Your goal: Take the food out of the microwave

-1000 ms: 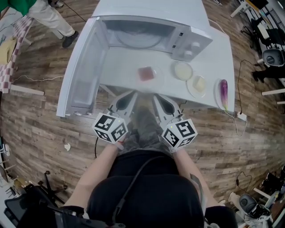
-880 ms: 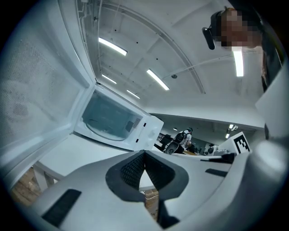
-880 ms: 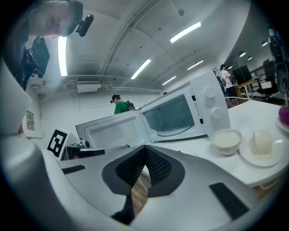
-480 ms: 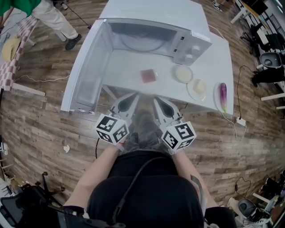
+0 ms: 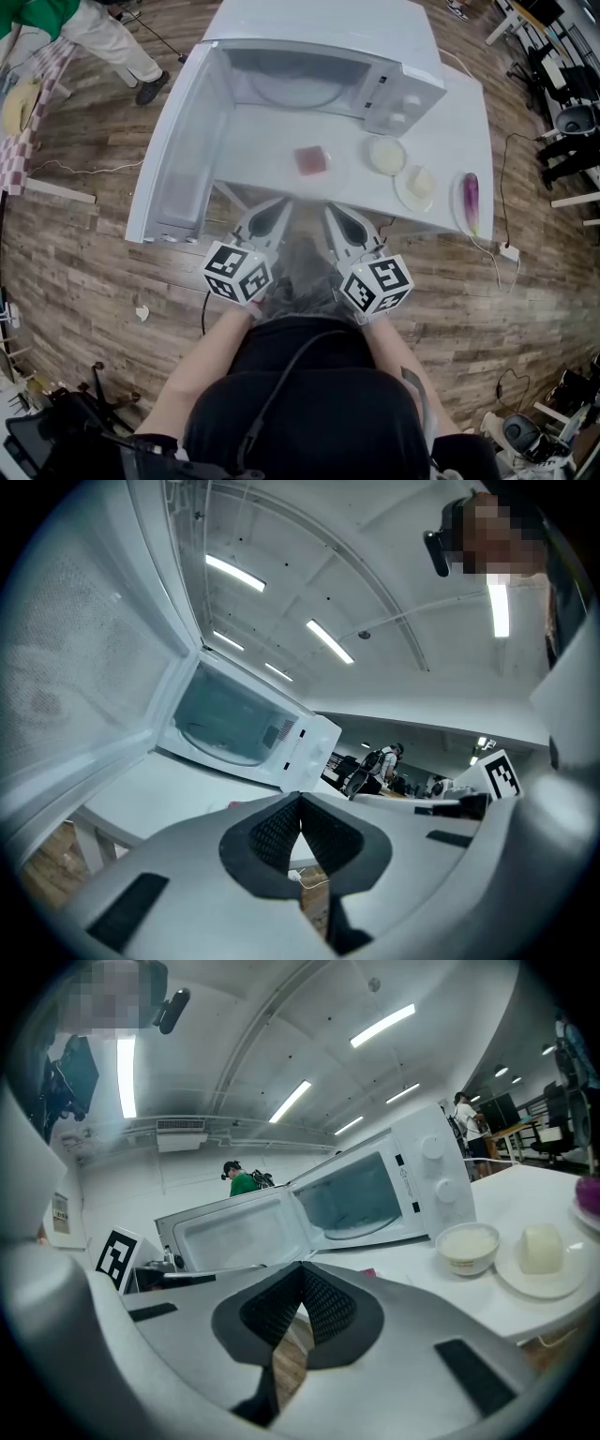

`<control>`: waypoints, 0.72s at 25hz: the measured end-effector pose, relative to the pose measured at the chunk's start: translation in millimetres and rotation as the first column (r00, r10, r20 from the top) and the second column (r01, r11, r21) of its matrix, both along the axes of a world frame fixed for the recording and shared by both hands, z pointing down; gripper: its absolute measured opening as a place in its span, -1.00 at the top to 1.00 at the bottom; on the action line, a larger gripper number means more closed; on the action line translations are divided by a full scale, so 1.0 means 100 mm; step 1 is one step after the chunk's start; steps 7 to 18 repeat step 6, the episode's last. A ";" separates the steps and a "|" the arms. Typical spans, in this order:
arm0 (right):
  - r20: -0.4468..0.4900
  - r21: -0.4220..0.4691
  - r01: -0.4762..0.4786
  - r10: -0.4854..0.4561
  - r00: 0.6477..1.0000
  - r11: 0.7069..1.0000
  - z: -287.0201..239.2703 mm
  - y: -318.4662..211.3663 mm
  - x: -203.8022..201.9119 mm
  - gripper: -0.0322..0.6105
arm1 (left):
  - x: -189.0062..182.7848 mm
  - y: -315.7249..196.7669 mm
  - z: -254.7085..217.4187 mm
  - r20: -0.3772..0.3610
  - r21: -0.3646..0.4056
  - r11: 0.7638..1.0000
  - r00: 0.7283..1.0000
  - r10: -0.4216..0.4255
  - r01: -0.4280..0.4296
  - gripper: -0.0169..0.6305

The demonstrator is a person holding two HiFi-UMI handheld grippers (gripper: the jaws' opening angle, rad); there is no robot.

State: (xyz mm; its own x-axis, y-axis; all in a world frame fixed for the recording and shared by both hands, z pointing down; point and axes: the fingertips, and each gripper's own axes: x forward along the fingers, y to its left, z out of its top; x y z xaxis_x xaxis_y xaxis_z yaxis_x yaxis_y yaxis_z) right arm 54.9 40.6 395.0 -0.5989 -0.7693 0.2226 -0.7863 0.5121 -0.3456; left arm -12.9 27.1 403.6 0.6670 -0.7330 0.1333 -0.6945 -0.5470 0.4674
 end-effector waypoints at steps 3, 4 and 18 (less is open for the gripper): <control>0.005 -0.025 -0.007 0.008 1.000 1.000 0.08 -0.02 0.00 0.84 | 0.00 -0.01 0.05 0.004 -0.013 1.000 1.000 0.004 -0.004 0.91; 0.006 -0.029 -0.007 0.008 1.000 1.000 0.09 -0.03 -0.01 0.84 | -0.02 -0.03 0.07 0.003 -0.018 1.000 1.000 0.000 0.000 0.91; 0.007 -0.035 -0.004 0.004 1.000 0.999 0.10 -0.05 -0.04 0.84 | -0.06 -0.05 0.09 0.000 -0.027 1.000 1.000 -0.010 0.010 0.91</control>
